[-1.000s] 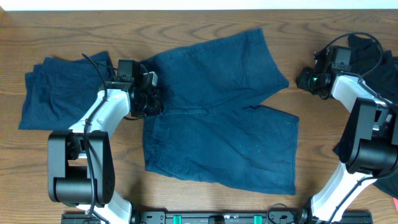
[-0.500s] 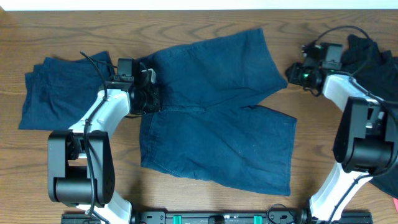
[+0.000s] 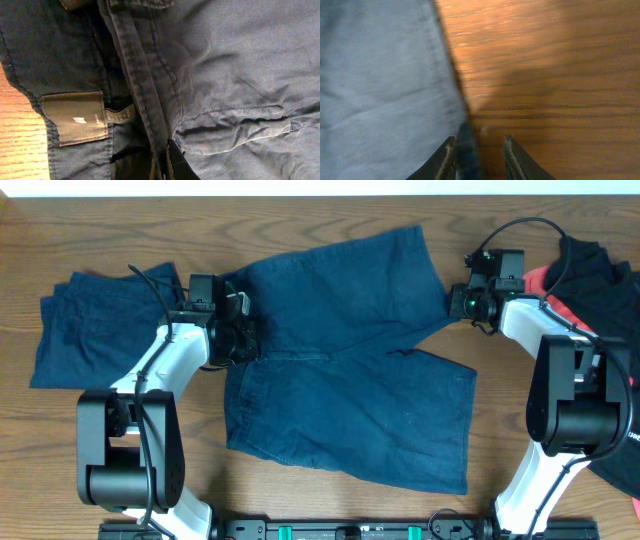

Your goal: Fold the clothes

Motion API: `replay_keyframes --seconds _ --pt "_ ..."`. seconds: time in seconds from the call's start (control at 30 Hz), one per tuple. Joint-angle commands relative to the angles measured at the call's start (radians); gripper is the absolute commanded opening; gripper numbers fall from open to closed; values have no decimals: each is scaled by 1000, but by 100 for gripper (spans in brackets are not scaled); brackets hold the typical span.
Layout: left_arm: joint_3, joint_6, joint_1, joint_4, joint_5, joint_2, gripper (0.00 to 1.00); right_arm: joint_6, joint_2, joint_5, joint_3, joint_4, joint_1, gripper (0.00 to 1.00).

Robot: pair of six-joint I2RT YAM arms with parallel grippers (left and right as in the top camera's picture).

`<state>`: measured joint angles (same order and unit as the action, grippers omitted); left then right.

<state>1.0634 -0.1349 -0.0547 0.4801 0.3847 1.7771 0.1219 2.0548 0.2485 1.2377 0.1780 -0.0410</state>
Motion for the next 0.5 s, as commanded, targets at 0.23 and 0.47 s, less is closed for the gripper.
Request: replay_keyframes --seconds 0.23,0.47 --pt "-5 -9 6 9 -20 0 6 -34 8 451 6 84 -45 26" --pt "-5 -9 6 9 -20 0 6 -120 8 751 6 20 -55 26"
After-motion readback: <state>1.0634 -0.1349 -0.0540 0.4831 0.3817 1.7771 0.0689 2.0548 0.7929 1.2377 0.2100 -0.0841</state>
